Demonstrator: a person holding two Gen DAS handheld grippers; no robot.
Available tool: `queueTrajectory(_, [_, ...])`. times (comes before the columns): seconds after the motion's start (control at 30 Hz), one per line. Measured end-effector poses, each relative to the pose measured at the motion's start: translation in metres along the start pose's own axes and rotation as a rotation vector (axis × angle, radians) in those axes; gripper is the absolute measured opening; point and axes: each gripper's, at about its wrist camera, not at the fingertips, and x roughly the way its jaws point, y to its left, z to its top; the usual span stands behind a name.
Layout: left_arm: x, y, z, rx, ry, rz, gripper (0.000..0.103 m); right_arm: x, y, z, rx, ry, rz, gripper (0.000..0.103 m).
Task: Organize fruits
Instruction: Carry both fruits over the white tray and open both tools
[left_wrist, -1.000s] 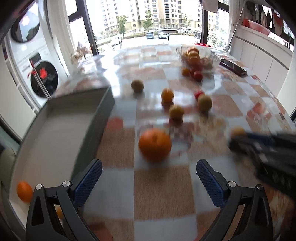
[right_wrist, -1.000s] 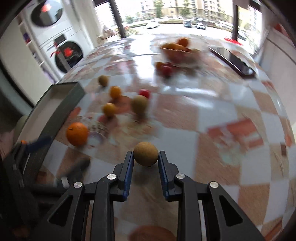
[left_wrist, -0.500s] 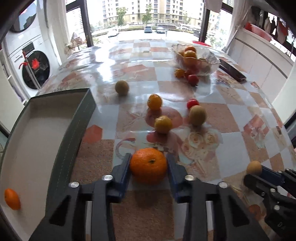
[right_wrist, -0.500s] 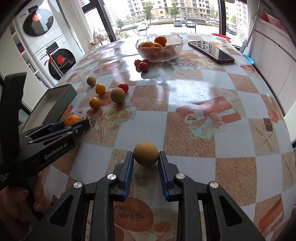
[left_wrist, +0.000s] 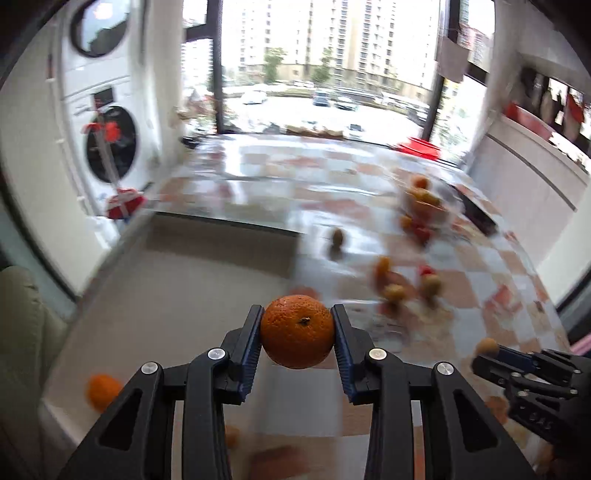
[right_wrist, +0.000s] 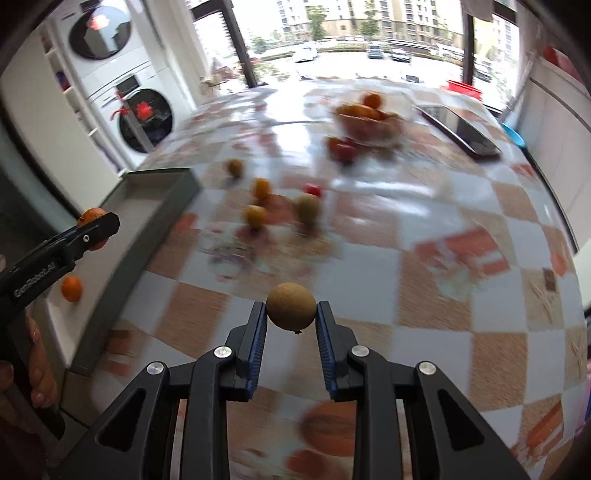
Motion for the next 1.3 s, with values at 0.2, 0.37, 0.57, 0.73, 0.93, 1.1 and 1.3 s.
queueTrajectory(0.2, [0.011, 0.055, -0.012, -0.088, 0.039, 0.077, 0.038, 0.014, 0.066, 0.018, -0.101, 0.014, 0.075, 0.029])
queueTrajectory(0.37, [0.017, 0.075, -0.02, -0.121, 0.044, 0.101, 0.038, 0.028, 0.117, 0.031, -0.175, 0.022, 0.128, 0.029])
queueTrajectory(0.57, [0.022, 0.088, -0.025, -0.137, 0.053, 0.113, 0.038, 0.044, 0.151, 0.042, -0.21, 0.042, 0.158, 0.029])
queueTrajectory(0.73, [0.025, 0.095, -0.027, -0.152, 0.053, 0.128, 0.038, 0.058, 0.164, 0.046, -0.224, 0.072, 0.176, 0.029])
queueTrajectory(0.93, [0.024, 0.103, -0.028, -0.169, 0.018, 0.161, 0.051, 0.074, 0.17, 0.049, -0.227, 0.108, 0.19, 0.038])
queueTrajectory(1.1, [0.026, 0.118, -0.031, -0.23, 0.026, 0.159, 0.084, 0.062, 0.15, 0.054, -0.148, 0.063, 0.184, 0.096])
queueTrajectory(1.3, [0.019, 0.103, -0.028, -0.185, 0.028, 0.159, 0.09, 0.047, 0.113, 0.052, -0.058, 0.022, 0.111, 0.103])
